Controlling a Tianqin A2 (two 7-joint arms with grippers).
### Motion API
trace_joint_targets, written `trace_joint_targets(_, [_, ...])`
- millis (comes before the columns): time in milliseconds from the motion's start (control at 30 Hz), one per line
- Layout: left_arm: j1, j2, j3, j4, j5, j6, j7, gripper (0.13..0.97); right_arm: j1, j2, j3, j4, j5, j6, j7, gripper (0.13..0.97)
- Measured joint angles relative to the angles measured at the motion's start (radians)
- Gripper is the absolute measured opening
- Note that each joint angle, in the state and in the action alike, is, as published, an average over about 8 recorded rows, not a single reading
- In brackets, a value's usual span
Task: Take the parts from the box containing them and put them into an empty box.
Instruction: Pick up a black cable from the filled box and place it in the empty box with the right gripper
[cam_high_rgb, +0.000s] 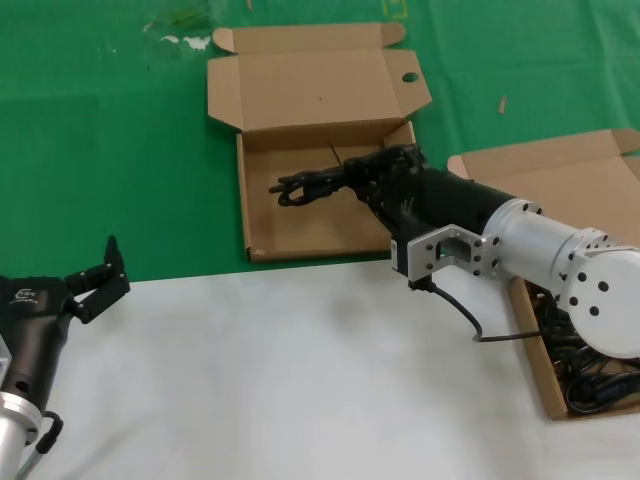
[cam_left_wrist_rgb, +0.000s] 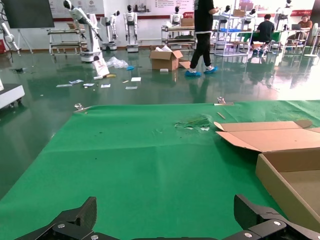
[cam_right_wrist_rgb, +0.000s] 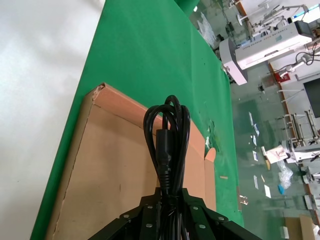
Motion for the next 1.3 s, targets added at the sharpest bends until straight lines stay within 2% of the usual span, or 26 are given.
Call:
trace_joint_targets(133, [0.000, 0.000, 0.000, 0.000, 0.000, 0.000, 0.000, 0.966, 0.000, 0.000, 0.000, 0.000, 0.000, 0.000, 0.000, 0.206])
trace_joint_targets(433, [0.000, 0.000, 0.000, 0.000, 0.000, 0.000, 0.000, 0.966, 0.000, 0.000, 0.000, 0.000, 0.000, 0.000, 0.000, 0.275])
trace_joint_targets(700, [0.000, 0.000, 0.000, 0.000, 0.000, 0.000, 0.000, 0.966, 0.000, 0.000, 0.000, 0.000, 0.000, 0.000, 0.000, 0.407])
trace_joint_targets(833, [0.000, 0.000, 0.000, 0.000, 0.000, 0.000, 0.000, 0.966, 0.000, 0.000, 0.000, 0.000, 0.000, 0.000, 0.000, 0.407])
trace_joint_targets(1100, [0.000, 0.000, 0.000, 0.000, 0.000, 0.000, 0.000, 0.966, 0.000, 0.000, 0.000, 0.000, 0.000, 0.000, 0.000, 0.604])
trace_joint_targets(1133, [0.000, 0.000, 0.000, 0.000, 0.000, 0.000, 0.000, 0.966, 0.000, 0.000, 0.000, 0.000, 0.000, 0.000, 0.000, 0.604])
trace_joint_targets(1300, [0.000, 0.000, 0.000, 0.000, 0.000, 0.000, 0.000, 0.966, 0.000, 0.000, 0.000, 0.000, 0.000, 0.000, 0.000, 0.720])
